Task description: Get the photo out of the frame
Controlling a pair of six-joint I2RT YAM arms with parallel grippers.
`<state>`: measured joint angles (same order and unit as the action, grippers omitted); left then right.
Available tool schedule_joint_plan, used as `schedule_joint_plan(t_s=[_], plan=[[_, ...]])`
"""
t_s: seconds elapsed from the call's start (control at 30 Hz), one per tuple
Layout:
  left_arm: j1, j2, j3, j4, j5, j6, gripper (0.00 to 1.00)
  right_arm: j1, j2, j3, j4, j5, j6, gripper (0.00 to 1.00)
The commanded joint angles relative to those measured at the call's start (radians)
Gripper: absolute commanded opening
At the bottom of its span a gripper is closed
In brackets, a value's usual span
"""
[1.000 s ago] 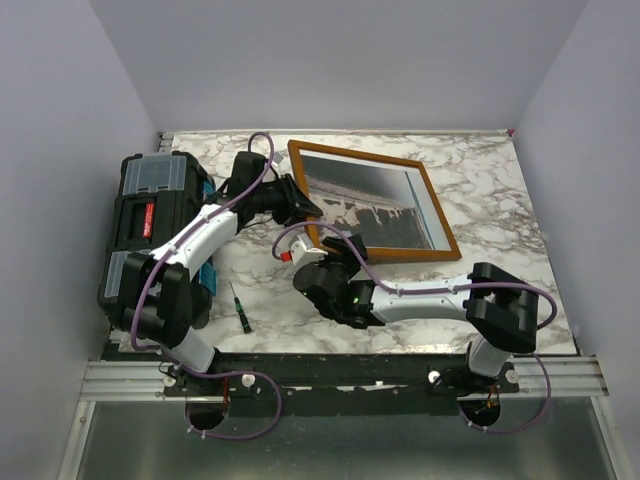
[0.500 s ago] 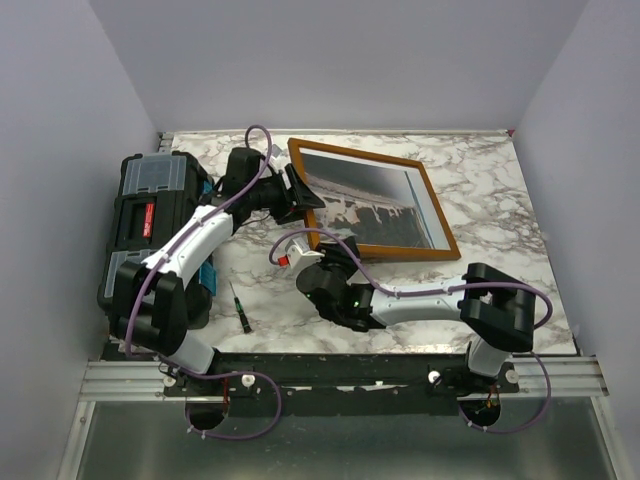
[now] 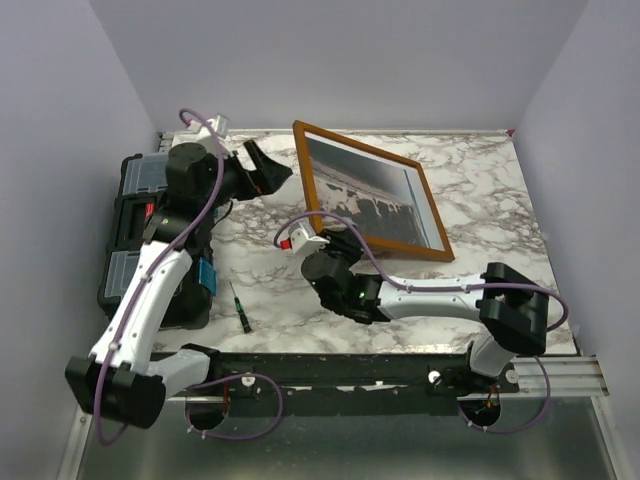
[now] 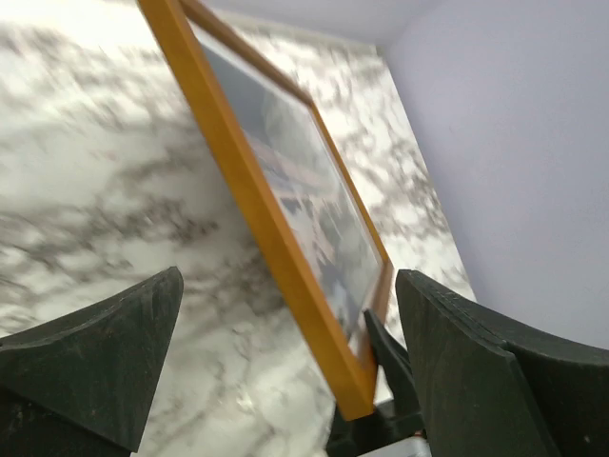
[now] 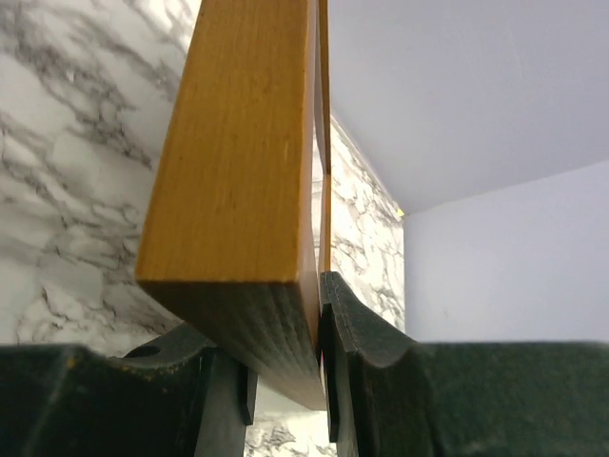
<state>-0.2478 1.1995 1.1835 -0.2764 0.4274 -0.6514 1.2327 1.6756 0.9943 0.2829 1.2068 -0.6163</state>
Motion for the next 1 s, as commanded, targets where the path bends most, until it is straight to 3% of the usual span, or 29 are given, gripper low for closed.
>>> schedule_joint_plan(t_s=[0.0, 0.3, 0.57, 0.7, 0.97], plan=[[0.021, -0.174, -0.007, 0.016, -0.268, 0.157, 0.98, 0.005, -0.106, 0.106, 0.046, -0.07, 0.144, 0.01], [0.027, -0.31, -0.064, 0.033, -0.509, 0.214, 0.99, 0.004, -0.174, 0.219, 0.083, -0.243, 0.341, 0.01], [0.028, -0.302, -0.068, 0.035, -0.504, 0.21, 0.98, -0.039, -0.205, 0.251, 0.16, -0.242, 0.55, 0.01], [0.03, -0.3, -0.07, 0.037, -0.499, 0.208, 0.98, -0.09, -0.237, 0.279, 0.076, -0.275, 0.726, 0.01], [0.039, -0.295, -0.071, 0.039, -0.485, 0.202, 0.97, -0.138, -0.258, 0.325, 0.007, -0.304, 0.865, 0.01]])
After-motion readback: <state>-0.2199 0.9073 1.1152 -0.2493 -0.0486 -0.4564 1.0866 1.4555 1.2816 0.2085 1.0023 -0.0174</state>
